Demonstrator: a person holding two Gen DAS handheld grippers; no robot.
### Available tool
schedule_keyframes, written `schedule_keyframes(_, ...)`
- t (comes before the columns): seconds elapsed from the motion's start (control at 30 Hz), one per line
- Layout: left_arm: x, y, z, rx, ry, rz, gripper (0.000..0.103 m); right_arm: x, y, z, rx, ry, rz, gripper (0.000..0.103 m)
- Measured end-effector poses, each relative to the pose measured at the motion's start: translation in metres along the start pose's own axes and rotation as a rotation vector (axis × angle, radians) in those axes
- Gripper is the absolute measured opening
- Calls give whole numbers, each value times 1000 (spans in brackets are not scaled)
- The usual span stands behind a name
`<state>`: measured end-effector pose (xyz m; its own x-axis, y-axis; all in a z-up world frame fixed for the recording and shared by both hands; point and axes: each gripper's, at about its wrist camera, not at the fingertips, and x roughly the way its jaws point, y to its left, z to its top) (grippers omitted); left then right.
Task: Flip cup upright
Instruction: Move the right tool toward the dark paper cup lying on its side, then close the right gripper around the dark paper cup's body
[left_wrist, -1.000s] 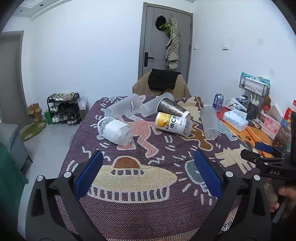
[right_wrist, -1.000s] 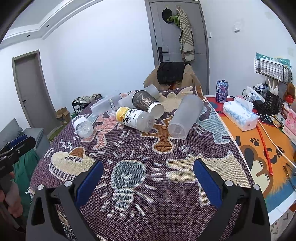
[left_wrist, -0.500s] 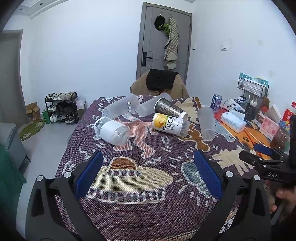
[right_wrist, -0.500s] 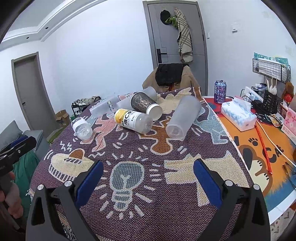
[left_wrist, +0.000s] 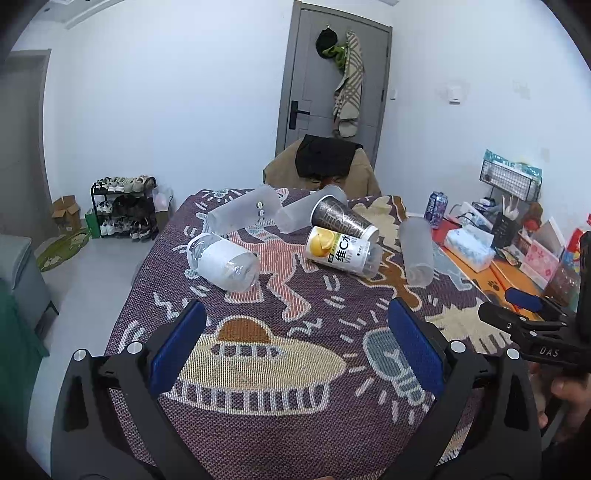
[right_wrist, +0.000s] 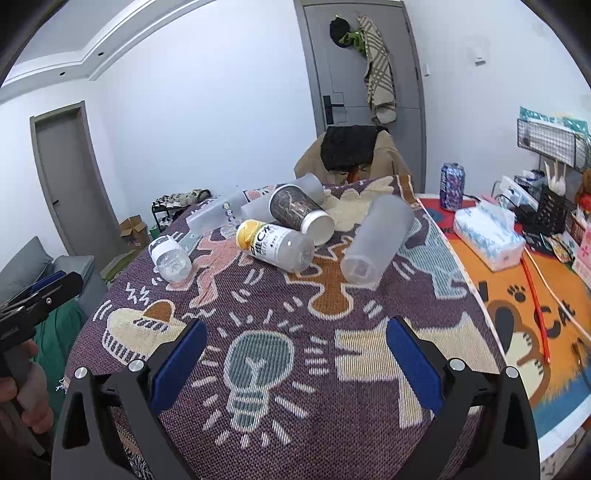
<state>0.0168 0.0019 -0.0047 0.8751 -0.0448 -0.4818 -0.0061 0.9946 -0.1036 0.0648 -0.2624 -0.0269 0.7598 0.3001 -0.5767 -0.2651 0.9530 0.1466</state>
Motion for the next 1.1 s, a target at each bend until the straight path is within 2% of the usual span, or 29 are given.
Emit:
schedule_keyframes(0.23,10,5,12,-20,-11,17,98,13,-6,27,-39,-27,-15,95)
schedule_keyframes(0.57,31,26,25,-89,-12,76,98,54,-18,65,-69,0,-33,94)
schedule_keyframes(0.87,53,38,33,-124,-6,116,98,101,-17,93,-129,45,-13,87)
schedule_keyframes(1.1,74,53,37,-165,3,138,98,152,-22,111,-145,114,4,77)
